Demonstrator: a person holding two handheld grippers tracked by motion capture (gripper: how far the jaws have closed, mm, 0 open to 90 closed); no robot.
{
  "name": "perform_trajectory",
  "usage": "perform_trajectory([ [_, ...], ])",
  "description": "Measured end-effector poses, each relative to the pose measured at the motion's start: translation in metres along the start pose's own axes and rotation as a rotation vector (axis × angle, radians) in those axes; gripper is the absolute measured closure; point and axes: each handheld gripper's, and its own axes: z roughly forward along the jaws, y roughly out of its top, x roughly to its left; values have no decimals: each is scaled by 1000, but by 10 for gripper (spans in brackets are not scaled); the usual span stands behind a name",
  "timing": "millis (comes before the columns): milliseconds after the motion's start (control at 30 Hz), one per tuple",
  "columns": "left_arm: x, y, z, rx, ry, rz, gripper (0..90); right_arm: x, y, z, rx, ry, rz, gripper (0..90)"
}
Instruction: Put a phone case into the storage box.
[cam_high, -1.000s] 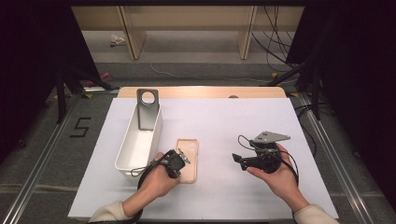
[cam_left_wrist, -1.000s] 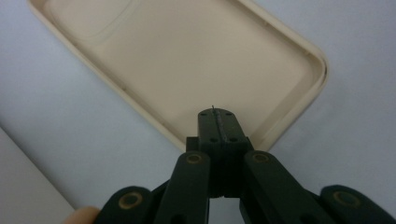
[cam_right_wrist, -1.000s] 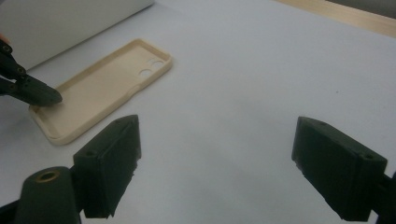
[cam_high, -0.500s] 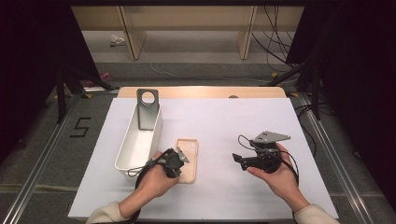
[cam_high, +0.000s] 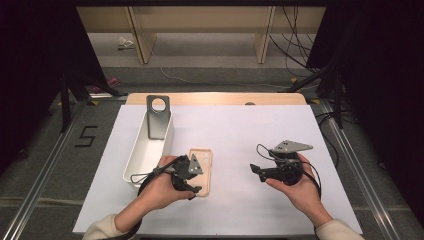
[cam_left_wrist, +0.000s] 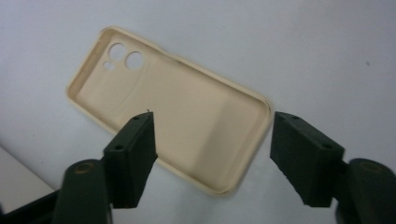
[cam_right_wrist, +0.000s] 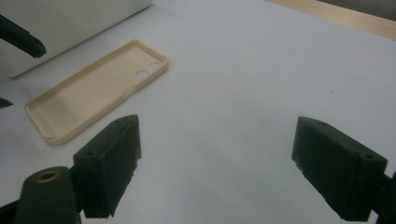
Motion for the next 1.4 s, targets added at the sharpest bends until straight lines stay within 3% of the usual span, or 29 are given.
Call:
perform_trajectory([
  [233, -11, 6, 10, 116, -43, 141, 272, 1, 0, 1, 2, 1, 0, 165],
  [400, -16, 11, 24, 197, -31, 257, 320, 1, 0, 1, 3, 3, -1, 165],
  [433, -17, 11, 26, 207, -37, 255, 325, 1, 0, 1, 2, 2, -1, 166],
  [500, -16, 12, 29, 218, -23, 288, 340, 1, 0, 1, 2, 2, -1, 166],
  [767, -17, 15, 37, 235, -30, 339, 376, -1, 0, -2, -10, 1, 3, 166],
  [900, -16, 15, 40, 240, -35, 346, 385, -3, -1, -5, -19, -1, 8, 166],
  [1000, -15, 13, 41, 240, -49, 327, 406, -5, -2, -7, -26, -2, 10, 166],
  [1400, -11, 10, 42, 254, -48, 336, 437, -6, -4, -11, -33, -5, 8, 166],
])
